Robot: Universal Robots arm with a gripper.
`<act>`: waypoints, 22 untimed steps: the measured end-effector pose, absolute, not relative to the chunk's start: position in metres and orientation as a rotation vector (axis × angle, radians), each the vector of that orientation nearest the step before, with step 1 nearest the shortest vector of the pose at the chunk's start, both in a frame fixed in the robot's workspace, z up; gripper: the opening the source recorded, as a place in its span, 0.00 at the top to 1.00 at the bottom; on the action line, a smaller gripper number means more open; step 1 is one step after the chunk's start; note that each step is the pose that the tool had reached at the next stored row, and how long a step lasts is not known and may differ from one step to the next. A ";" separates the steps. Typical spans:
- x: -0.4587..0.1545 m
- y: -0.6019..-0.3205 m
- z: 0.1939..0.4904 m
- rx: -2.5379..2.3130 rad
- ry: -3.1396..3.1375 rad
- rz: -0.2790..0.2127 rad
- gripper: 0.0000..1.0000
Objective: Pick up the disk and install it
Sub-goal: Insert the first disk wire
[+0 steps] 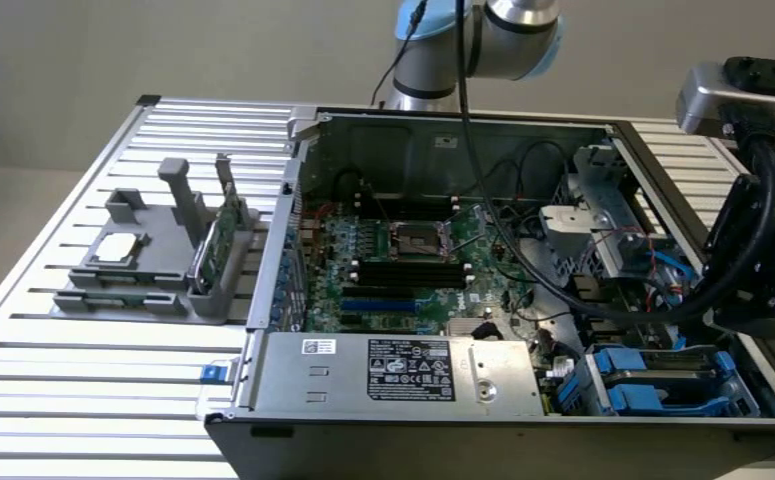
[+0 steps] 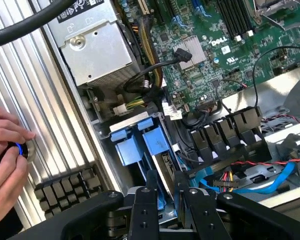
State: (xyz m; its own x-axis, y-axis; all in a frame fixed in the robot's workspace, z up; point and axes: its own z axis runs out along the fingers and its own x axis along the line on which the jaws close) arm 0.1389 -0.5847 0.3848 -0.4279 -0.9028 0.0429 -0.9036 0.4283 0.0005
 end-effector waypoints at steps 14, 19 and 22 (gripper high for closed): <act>0.139 -0.585 0.385 1.335 -2.800 0.028 0.73; 0.139 -0.585 0.385 1.209 -2.856 0.025 0.73; 0.139 -0.585 0.385 1.133 -2.887 0.024 0.73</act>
State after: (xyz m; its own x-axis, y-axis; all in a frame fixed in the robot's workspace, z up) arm 0.1390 -0.5847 0.3849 -0.7325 -0.6794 0.0430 -0.6800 0.7332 0.0005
